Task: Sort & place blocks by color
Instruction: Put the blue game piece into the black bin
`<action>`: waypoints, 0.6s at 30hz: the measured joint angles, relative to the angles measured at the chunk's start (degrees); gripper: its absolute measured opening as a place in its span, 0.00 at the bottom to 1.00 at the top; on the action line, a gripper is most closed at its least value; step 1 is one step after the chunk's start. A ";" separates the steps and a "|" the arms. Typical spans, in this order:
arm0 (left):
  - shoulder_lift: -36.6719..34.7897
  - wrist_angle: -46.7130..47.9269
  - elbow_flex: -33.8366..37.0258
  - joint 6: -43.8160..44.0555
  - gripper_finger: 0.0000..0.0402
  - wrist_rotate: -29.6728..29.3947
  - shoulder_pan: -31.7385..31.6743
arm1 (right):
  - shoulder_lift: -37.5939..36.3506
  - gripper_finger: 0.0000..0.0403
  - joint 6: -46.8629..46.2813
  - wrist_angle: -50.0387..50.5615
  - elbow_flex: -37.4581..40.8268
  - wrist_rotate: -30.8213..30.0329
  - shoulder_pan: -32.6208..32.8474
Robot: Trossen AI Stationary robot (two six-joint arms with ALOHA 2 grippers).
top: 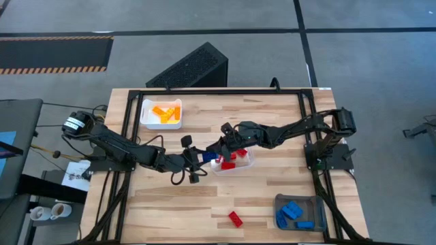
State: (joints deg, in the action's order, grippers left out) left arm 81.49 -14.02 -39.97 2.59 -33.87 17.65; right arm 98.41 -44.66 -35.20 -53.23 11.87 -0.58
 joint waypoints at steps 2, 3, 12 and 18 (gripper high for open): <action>0.00 0.08 0.00 0.00 0.26 -0.06 0.00 | 0.00 0.28 0.08 0.00 0.00 0.25 0.00; 0.00 0.12 0.00 0.00 0.26 -0.08 0.00 | 0.00 0.32 0.08 0.00 0.02 0.54 0.02; -0.12 0.31 -0.03 0.03 0.27 -2.52 -0.05 | 0.04 0.69 -1.82 5.68 0.13 5.12 0.07; -0.52 0.11 -0.17 0.04 0.27 -3.88 -0.12 | 0.20 0.73 -2.04 8.59 0.22 5.50 0.93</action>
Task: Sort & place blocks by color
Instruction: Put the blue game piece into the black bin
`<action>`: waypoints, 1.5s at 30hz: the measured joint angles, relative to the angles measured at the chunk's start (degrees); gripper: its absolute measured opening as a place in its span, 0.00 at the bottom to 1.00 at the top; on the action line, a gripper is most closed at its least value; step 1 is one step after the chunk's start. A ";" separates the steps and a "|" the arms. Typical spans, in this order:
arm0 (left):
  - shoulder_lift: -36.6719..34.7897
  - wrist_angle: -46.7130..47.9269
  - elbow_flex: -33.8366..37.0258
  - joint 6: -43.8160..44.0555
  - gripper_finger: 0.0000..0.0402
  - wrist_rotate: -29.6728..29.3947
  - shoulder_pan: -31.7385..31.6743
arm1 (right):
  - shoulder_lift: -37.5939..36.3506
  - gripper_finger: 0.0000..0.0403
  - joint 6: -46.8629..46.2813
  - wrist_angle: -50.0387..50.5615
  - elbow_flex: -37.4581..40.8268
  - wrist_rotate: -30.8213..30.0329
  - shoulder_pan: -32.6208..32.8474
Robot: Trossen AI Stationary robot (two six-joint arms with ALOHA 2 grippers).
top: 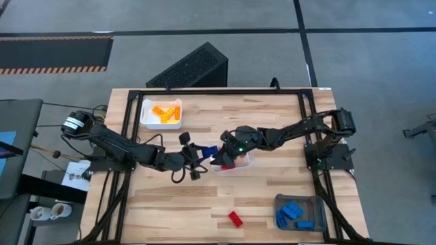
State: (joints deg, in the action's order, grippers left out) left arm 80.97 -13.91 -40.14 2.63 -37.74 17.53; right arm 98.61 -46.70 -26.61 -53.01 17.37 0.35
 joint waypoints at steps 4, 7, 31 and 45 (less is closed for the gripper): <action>0.00 0.04 0.00 0.00 0.27 0.83 -0.01 | -0.04 0.69 -0.51 -0.22 -0.02 -0.40 0.03; 0.00 0.09 0.02 0.00 0.27 0.97 -0.01 | -0.04 0.62 -1.28 -0.25 -0.03 -0.58 0.03; 0.07 -2.07 0.11 -0.87 0.27 2.68 0.06 | -0.14 0.03 0.49 -0.40 -0.13 1.39 -0.45; -1.98 7.42 0.20 1.51 0.27 0.36 0.08 | -1.29 0.29 0.53 -0.86 -0.32 3.75 -0.34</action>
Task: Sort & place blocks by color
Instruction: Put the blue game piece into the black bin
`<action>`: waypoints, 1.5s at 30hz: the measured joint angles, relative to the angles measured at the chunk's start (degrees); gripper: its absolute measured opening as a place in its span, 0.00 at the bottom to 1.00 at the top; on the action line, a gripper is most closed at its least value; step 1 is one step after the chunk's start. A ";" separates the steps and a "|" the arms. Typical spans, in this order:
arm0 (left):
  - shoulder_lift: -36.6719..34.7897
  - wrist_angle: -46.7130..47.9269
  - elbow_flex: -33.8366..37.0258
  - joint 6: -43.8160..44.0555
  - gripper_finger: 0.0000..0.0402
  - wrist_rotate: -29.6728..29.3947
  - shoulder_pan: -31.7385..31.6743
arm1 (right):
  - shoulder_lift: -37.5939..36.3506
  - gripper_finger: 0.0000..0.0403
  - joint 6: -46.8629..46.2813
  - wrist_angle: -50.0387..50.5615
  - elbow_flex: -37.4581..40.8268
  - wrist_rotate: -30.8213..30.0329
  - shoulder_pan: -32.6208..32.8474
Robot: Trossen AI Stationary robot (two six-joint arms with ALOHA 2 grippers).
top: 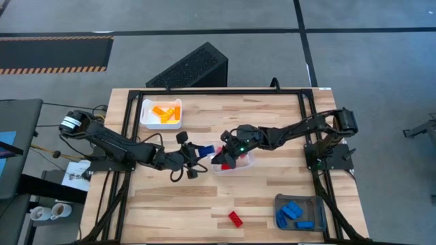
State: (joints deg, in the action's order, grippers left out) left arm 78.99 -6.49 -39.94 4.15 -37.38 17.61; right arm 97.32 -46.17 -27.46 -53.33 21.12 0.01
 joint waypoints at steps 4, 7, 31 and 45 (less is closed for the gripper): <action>-0.28 -0.10 -0.02 0.14 0.27 0.13 0.00 | -0.01 0.47 0.91 0.14 0.09 -0.40 0.03; -0.27 -1.13 -0.07 0.07 0.27 1.11 0.00 | 0.00 0.61 0.76 0.49 0.10 -1.59 -0.15; -0.25 1.87 -3.16 -1.50 0.27 0.25 2.43 | 0.00 0.68 -5.02 -2.23 0.12 -6.54 -2.79; -0.18 2.04 -3.10 -1.45 0.27 -0.44 2.38 | 0.00 0.41 -5.03 -2.13 0.03 -6.29 -3.06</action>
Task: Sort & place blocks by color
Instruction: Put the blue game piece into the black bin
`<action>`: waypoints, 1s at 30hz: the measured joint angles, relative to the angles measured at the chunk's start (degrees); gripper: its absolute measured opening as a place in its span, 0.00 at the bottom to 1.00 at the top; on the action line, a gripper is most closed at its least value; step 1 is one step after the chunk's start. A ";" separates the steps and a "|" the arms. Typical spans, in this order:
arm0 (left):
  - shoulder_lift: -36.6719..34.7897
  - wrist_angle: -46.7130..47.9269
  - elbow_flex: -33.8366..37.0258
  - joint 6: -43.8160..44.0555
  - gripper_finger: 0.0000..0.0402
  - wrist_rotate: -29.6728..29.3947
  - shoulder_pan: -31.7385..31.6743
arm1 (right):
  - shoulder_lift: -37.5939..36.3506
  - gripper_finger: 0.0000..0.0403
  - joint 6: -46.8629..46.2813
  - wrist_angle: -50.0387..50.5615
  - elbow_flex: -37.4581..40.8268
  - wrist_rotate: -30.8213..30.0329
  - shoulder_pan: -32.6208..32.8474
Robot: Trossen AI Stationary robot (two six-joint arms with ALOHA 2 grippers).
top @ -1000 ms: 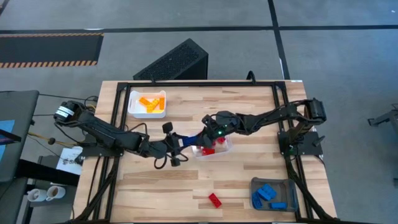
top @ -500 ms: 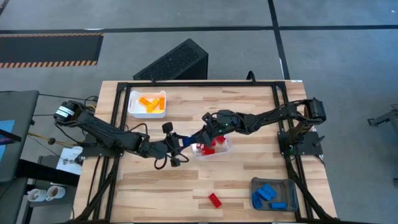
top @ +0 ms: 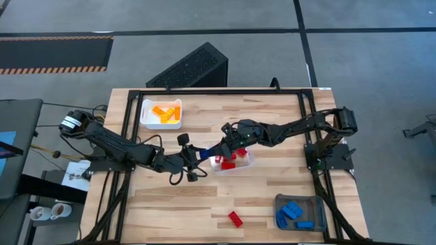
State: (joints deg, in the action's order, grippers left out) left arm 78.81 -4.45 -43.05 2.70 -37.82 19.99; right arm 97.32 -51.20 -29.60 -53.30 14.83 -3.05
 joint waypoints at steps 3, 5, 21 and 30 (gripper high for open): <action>0.02 0.08 0.04 -0.04 0.27 -0.26 0.00 | 0.00 0.33 -0.06 0.35 0.00 0.16 -0.02; 0.02 0.09 0.04 -0.25 0.27 -0.62 0.02 | 0.00 0.28 -0.47 0.48 0.00 0.77 -0.20; -0.54 -0.38 -1.31 -0.62 0.55 -3.58 2.29 | 0.16 0.24 1.96 1.57 0.22 8.70 -2.77; -8.79 -2.55 0.56 -2.02 0.58 -3.91 6.80 | -9.83 0.24 10.72 14.51 0.16 14.33 -0.18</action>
State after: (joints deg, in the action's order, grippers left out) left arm 70.02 -7.00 -42.49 0.68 -41.74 26.79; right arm 87.49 -40.48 -15.09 -53.14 29.16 -3.23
